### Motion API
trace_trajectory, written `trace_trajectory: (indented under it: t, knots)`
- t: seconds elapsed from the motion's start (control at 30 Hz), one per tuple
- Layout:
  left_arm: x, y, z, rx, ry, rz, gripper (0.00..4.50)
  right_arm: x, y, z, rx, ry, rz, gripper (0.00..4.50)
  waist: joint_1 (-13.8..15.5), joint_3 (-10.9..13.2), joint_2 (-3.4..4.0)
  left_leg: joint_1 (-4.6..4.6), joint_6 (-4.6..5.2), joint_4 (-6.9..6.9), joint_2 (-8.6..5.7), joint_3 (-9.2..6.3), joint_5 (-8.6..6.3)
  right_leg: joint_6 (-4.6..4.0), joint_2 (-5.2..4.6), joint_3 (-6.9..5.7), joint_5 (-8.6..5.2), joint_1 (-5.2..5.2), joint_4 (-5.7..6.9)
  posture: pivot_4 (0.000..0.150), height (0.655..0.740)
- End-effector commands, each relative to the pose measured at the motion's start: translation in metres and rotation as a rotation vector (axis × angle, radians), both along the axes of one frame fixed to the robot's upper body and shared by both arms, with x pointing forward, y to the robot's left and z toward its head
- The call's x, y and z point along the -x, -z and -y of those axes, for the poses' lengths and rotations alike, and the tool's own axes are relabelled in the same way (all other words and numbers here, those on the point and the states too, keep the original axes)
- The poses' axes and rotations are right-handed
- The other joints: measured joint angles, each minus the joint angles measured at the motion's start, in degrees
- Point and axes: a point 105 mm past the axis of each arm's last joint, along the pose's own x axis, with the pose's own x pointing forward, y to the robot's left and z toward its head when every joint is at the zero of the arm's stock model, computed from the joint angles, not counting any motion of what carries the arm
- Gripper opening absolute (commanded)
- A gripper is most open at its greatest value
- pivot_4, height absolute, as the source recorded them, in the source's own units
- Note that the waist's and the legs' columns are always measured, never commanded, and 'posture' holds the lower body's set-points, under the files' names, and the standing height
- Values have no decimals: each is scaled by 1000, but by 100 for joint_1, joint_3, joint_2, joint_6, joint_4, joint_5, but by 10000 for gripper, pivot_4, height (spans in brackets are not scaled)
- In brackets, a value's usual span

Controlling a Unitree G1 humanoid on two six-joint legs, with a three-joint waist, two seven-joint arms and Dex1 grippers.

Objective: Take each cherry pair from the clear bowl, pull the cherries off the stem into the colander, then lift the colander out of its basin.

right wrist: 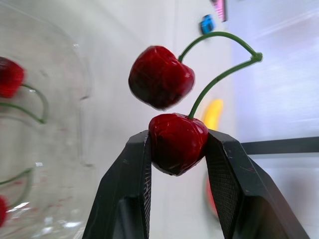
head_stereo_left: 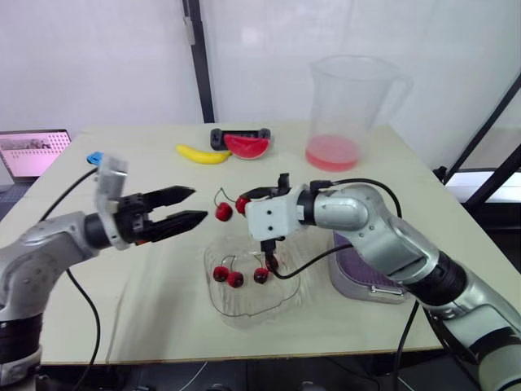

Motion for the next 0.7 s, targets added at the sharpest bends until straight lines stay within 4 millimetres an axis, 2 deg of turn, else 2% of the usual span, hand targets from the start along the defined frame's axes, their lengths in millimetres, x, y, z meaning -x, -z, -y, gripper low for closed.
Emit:
trace_trajectory:
  t: [0.03, 0.17, 0.37, 0.47, 0.7]
  knots:
    - [-5, -12, 10, -18, 1, 84, 45000, 7, -17, -2, -7, -11, 116, 16170, 13, -1, -1, 0, 0, 1, -1, -2, 0, 0, 0, -1, 0, 2, 0, 1500, 7400]
    - [-11, -18, 18, 12, 15, 90, 45000, 8, -14, -2, 51, -11, 185, 16170, 5, -1, -1, 0, 0, 2, -3, -2, 0, 0, 0, -1, 0, 4, -1, 1500, 7400]
    - [-13, -23, 26, -15, 49, 95, 45000, 8, -8, 0, 82, -9, 178, 16170, -11, -1, -2, 0, -1, 1, -3, -2, 1, 0, 3, -2, 0, 3, 0, 1500, 7400]
    - [-15, -22, 28, -36, 48, 98, 36760, 8, -7, 0, 101, -9, 182, 15869, -9, -1, -2, 0, -1, 1, -2, -2, 1, 0, 3, -2, 0, 2, 0, 1500, 7400]
    - [-18, -10, 28, -121, 35, 90, 566, 8, -9, 1, 120, -19, 200, 15869, -3, -1, -2, 0, -2, 2, -2, -2, 2, 0, 3, -2, 0, 4, -1, 1500, 7400]
